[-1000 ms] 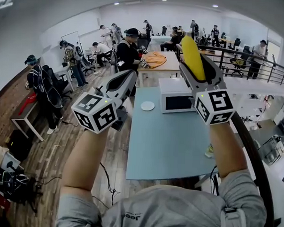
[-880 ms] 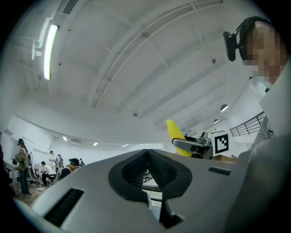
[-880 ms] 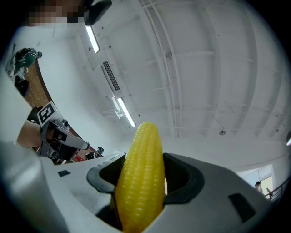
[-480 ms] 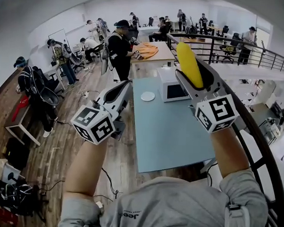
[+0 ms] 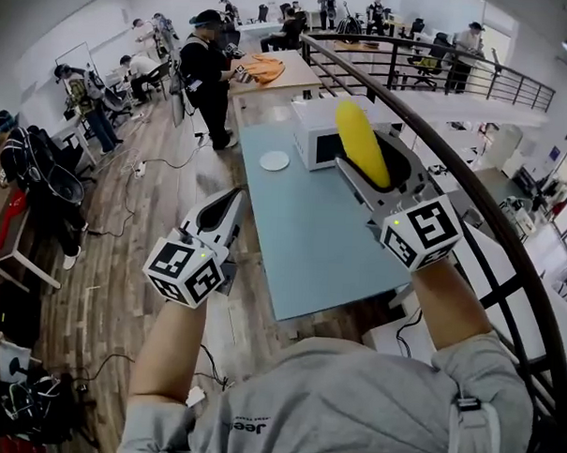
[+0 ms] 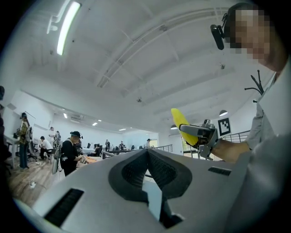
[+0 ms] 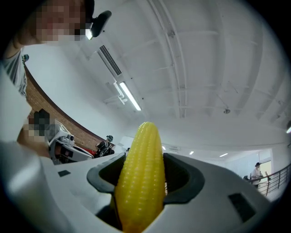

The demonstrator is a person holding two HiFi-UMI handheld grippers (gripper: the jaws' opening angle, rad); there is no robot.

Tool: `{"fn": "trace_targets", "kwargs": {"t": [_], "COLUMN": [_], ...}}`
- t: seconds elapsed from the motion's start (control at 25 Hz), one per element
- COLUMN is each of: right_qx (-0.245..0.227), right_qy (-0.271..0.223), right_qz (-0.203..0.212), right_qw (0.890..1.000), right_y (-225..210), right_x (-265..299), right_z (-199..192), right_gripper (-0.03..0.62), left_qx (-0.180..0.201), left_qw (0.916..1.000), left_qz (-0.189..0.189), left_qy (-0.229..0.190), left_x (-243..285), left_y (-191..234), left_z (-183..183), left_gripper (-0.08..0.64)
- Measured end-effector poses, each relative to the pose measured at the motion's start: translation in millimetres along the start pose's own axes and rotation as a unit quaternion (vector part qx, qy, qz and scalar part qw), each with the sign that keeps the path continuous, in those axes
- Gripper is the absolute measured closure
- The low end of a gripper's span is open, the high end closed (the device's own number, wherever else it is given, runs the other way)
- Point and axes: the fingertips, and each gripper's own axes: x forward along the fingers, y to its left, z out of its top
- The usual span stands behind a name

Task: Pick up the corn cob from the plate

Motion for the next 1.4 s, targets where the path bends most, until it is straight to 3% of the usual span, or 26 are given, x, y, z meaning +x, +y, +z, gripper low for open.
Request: {"fn": "trace_targets", "kwargs": {"t": [0.2, 0.36, 0.6, 0.88, 1.16, 1.4], "right_qx": [0.035, 0.068, 0.104, 0.143, 0.164, 0.181], "right_qy": [0.043, 0.094, 0.173, 0.246, 0.322, 0.405], "right_qz": [0.034, 0.073, 0.123, 0.149, 0.183, 0.206], "right_qw": [0.998, 0.991, 0.972, 0.947, 0.914, 0.872], "right_y": [-2.2, -14.6, -19.4, -2.1, 46.1, 87.9], "right_x": [-20.5, -32.8, -54.3, -77.1, -107.0, -144.3], "right_z": [-59.4, -129.4, -228.2, -318.9, -398.0, -471.5], "right_gripper": [0.327, 0.327, 0.327, 0.327, 0.327, 0.327], "left_qx": [-0.019, -0.06, -0.143, -0.186, -0.23, -0.264], "left_qw": [0.9989, 0.9941, 0.9753, 0.956, 0.933, 0.9117], "left_qz": [0.031, 0.065, 0.112, 0.13, 0.126, 0.135], "left_qy": [0.029, 0.062, 0.126, 0.186, 0.246, 0.284], "left_x": [6.2, 27.4, 42.8, 40.4, 28.0, 8.4], "left_y": [-16.0, -27.6, -44.1, -61.4, -86.0, -88.3], "left_z": [-52.4, -110.0, -211.1, -308.3, -391.8, -443.8], "left_gripper": [0.541, 0.541, 0.541, 0.541, 0.541, 0.541]}}
